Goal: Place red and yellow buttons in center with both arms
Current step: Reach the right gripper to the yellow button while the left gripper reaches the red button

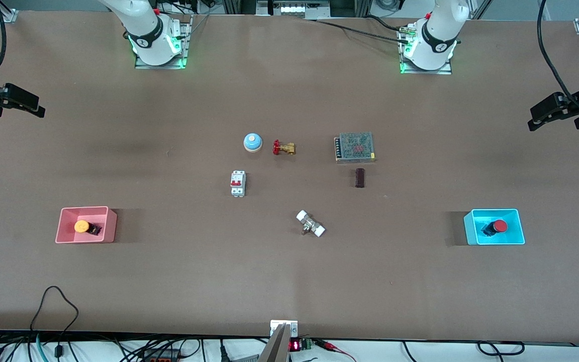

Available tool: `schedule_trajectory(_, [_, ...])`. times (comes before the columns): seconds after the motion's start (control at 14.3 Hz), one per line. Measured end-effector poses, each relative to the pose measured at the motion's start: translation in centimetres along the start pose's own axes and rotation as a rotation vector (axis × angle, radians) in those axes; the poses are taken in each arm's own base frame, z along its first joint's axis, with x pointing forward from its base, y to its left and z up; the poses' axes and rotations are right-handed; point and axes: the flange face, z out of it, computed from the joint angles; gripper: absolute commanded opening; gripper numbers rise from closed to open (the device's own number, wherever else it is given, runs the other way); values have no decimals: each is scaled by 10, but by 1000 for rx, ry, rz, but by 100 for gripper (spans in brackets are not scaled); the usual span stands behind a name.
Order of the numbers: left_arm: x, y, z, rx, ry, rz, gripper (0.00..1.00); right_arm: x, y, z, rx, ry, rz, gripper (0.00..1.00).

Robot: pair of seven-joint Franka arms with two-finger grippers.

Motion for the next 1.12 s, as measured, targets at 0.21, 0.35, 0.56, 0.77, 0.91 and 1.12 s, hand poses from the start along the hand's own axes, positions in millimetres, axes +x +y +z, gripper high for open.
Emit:
schedule_trajectory(0.21, [2, 1, 2, 0, -3, 2, 100, 0, 0, 0, 0, -1, 0, 100])
schedule_trajectory(0.35, [4, 1, 4, 0, -1, 2, 100, 0, 0, 0, 0, -3, 0, 100])
schedule_trajectory(0.56, [20, 2, 24, 1, 2, 2, 100, 4, 2, 6, -26, -8, 2, 100])
schedule_trajectory(0.77, [47, -4, 65, 2, -12, -9, 100, 32, 3, 39, -66, 2, 3, 100])
schedule_trajectory(0.91, [63, -18, 96, 3, -28, -19, 100, 62, 2, 77, -93, 7, 1, 100])
schedule_trajectory(1.12, [83, -48, 143, 2, -42, 0, 100, 101, 10, 133, -131, 26, 7, 100])
